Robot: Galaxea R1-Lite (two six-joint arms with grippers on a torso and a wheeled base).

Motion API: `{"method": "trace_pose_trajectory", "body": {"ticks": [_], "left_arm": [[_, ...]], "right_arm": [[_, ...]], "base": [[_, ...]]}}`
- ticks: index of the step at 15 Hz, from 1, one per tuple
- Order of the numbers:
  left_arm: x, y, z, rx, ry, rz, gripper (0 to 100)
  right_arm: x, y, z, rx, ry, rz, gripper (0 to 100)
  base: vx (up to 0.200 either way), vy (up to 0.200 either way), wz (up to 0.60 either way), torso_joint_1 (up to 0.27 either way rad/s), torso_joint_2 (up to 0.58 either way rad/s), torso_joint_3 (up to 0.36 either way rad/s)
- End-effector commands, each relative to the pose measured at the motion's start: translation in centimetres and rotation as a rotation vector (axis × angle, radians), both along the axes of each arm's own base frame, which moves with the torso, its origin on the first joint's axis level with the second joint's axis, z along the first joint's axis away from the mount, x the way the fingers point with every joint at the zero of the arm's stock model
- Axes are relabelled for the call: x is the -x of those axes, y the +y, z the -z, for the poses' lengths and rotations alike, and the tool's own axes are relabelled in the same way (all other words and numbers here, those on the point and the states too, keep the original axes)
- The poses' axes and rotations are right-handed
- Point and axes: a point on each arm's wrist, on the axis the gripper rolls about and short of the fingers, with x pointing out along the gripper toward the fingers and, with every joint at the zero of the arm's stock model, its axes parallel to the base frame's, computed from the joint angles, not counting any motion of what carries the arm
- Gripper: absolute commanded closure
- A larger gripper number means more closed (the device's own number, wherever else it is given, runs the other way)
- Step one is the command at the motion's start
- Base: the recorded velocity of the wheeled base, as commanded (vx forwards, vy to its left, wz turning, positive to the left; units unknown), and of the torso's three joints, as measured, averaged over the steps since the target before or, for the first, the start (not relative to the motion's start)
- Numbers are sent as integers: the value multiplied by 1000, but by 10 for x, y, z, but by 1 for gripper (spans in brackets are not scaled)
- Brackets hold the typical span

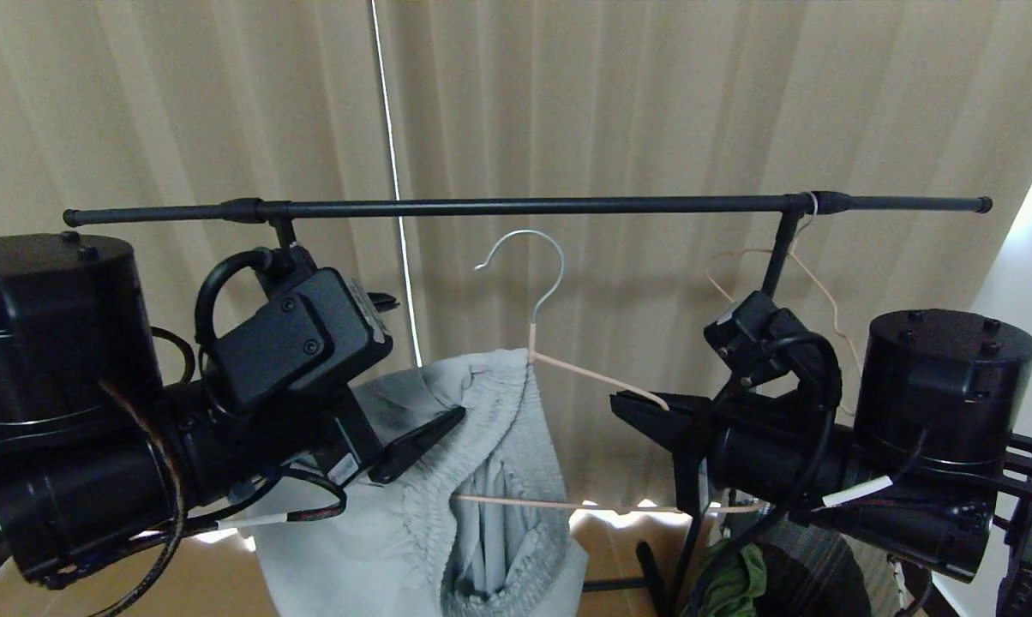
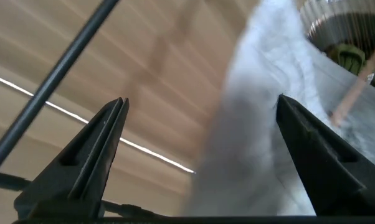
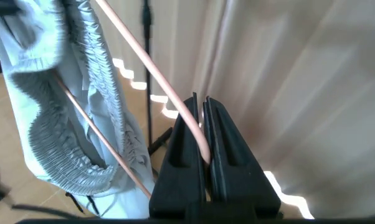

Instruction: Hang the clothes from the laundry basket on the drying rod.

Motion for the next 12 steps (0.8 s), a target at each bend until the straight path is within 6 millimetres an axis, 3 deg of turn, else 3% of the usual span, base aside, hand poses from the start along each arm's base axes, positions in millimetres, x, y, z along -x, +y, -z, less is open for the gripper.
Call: {"method": "trace_pose_trajectory", "body": {"ticks": [1,6,7,12], "left_arm": [[-9,-5,8,-21,29,-3,0],[-8,-4,12,-29,40,-3,0],[-8,-4,13,-30,41,-5,100],[-8,-4,14,-27,47,-6,100]], "right_arm": [[1,1,0,7,-7,-20,100],[3,2,0,-29,-44,-74,100],[4,2,0,-37,-50,-83,100],[5,1,0,-44,-56,-93,100]], "base": [[0,0,0,0,0,0],[0,0,0,0,0,0],[0,0,0,0,0,0],[0,0,0,0,0,0]]}}
